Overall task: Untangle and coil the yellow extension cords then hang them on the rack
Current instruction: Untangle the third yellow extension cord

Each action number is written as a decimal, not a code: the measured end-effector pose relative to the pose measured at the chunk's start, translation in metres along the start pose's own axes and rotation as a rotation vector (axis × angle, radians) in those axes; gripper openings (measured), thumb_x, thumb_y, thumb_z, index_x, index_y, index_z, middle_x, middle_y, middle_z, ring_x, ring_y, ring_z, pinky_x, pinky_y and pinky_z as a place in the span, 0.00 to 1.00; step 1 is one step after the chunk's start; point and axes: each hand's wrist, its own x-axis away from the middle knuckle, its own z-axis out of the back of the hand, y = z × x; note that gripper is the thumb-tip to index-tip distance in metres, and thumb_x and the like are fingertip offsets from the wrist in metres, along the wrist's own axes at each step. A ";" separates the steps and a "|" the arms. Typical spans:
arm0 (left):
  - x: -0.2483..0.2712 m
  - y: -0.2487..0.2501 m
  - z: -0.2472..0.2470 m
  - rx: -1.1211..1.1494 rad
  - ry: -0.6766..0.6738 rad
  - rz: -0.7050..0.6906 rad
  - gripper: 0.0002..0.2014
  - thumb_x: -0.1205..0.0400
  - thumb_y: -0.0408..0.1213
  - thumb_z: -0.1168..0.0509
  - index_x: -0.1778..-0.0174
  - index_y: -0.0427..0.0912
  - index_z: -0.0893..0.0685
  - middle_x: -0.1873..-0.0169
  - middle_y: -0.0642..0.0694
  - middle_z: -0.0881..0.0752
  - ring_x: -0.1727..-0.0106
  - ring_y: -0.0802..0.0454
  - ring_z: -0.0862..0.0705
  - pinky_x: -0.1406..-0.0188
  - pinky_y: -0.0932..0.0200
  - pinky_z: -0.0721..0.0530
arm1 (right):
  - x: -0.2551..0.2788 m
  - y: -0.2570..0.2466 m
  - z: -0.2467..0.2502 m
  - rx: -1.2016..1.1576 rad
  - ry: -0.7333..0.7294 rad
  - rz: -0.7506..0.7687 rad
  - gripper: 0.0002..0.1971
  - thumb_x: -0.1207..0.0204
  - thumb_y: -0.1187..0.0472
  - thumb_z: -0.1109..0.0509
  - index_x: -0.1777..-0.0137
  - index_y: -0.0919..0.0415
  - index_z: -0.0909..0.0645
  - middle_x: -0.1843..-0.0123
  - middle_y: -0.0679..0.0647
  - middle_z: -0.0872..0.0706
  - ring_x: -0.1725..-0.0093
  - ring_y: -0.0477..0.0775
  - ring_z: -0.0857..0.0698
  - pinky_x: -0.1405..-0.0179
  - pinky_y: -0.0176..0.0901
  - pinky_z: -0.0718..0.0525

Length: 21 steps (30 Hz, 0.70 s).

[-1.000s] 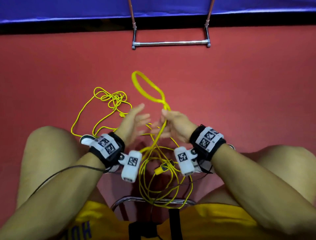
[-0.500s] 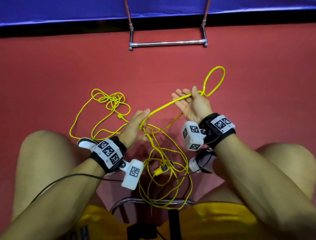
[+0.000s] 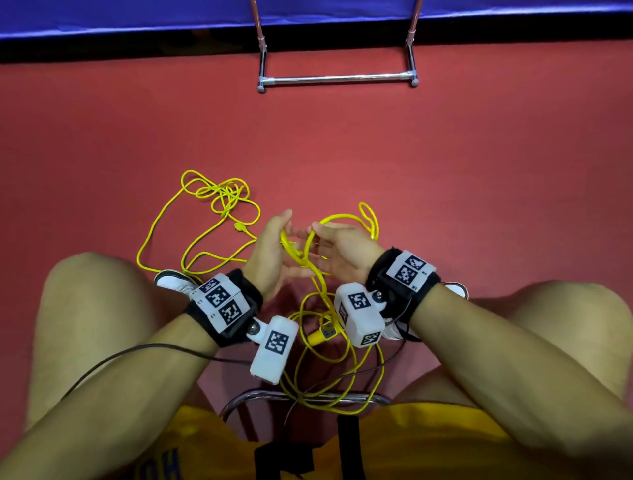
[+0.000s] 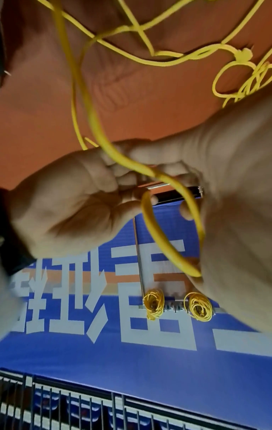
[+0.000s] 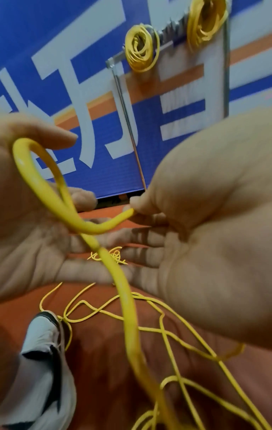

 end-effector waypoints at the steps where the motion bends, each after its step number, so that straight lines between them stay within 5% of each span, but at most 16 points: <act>1: -0.004 0.000 0.003 -0.026 0.085 -0.048 0.17 0.14 0.58 0.41 0.62 0.50 0.26 0.65 0.51 0.18 0.63 0.51 0.16 0.60 0.44 0.13 | 0.001 0.000 0.001 -0.009 0.006 -0.010 0.12 0.12 0.61 0.39 0.59 0.57 0.23 0.58 0.55 0.16 0.59 0.52 0.18 0.58 0.46 0.17; 4: -0.022 0.004 0.023 -0.206 0.304 -0.142 0.31 0.34 0.78 0.32 0.73 0.51 0.29 0.73 0.45 0.28 0.68 0.48 0.27 0.60 0.42 0.23 | 0.005 -0.001 0.001 0.033 0.060 -0.080 0.12 0.12 0.59 0.40 0.58 0.58 0.26 0.64 0.53 0.17 0.60 0.54 0.14 0.55 0.50 0.14; 6: -0.034 0.003 0.036 -0.240 0.339 -0.128 0.35 0.42 0.81 0.30 0.78 0.50 0.30 0.78 0.46 0.30 0.72 0.48 0.32 0.67 0.47 0.31 | 0.003 -0.010 0.006 -0.060 0.129 -0.108 0.10 0.11 0.59 0.40 0.55 0.60 0.27 0.58 0.59 0.17 0.66 0.58 0.09 0.69 0.48 0.10; 8: -0.038 0.001 0.040 -0.334 0.317 -0.100 0.37 0.40 0.82 0.33 0.83 0.49 0.33 0.81 0.50 0.34 0.75 0.48 0.37 0.71 0.49 0.36 | -0.002 -0.029 0.018 -0.259 0.250 -0.032 0.10 0.10 0.61 0.44 0.55 0.59 0.29 0.56 0.63 0.17 0.72 0.58 0.10 0.78 0.46 0.12; 10: -0.037 -0.007 0.038 -0.448 0.120 -0.078 0.33 0.29 0.78 0.38 0.79 0.51 0.32 0.81 0.53 0.34 0.77 0.49 0.38 0.72 0.51 0.38 | -0.007 -0.050 0.034 -0.476 0.384 0.084 0.14 0.10 0.64 0.49 0.57 0.58 0.29 0.63 0.60 0.17 0.77 0.56 0.12 0.81 0.47 0.13; 13: -0.017 -0.027 0.020 -0.483 -0.225 0.037 0.20 0.11 0.52 0.43 0.66 0.46 0.23 0.80 0.51 0.26 0.78 0.52 0.30 0.76 0.58 0.34 | -0.008 -0.074 0.049 -0.636 0.497 0.239 0.18 0.11 0.68 0.53 0.63 0.58 0.32 0.78 0.54 0.22 0.86 0.49 0.20 0.87 0.35 0.22; 15: 0.001 -0.034 0.010 -0.505 -0.362 0.177 0.22 0.09 0.48 0.46 0.61 0.40 0.18 0.77 0.47 0.21 0.79 0.50 0.23 0.76 0.60 0.26 | -0.009 -0.084 0.051 -0.514 0.573 0.376 0.16 0.13 0.71 0.53 0.60 0.57 0.31 0.71 0.53 0.23 0.88 0.44 0.29 0.88 0.30 0.34; 17: 0.012 -0.040 0.007 -0.509 -0.437 0.321 0.24 0.09 0.52 0.47 0.58 0.37 0.17 0.73 0.42 0.18 0.76 0.47 0.17 0.75 0.58 0.18 | -0.007 -0.093 0.042 -0.306 0.531 0.541 0.12 0.12 0.68 0.46 0.54 0.56 0.27 0.62 0.52 0.21 0.85 0.41 0.35 0.87 0.29 0.40; 21: 0.021 -0.043 0.012 -0.512 -0.452 0.531 0.20 0.11 0.51 0.44 0.50 0.36 0.18 0.66 0.36 0.17 0.69 0.40 0.14 0.68 0.46 0.12 | 0.000 -0.088 0.015 0.198 0.128 0.661 0.13 0.12 0.69 0.43 0.42 0.53 0.20 0.55 0.49 0.16 0.82 0.41 0.38 0.81 0.29 0.40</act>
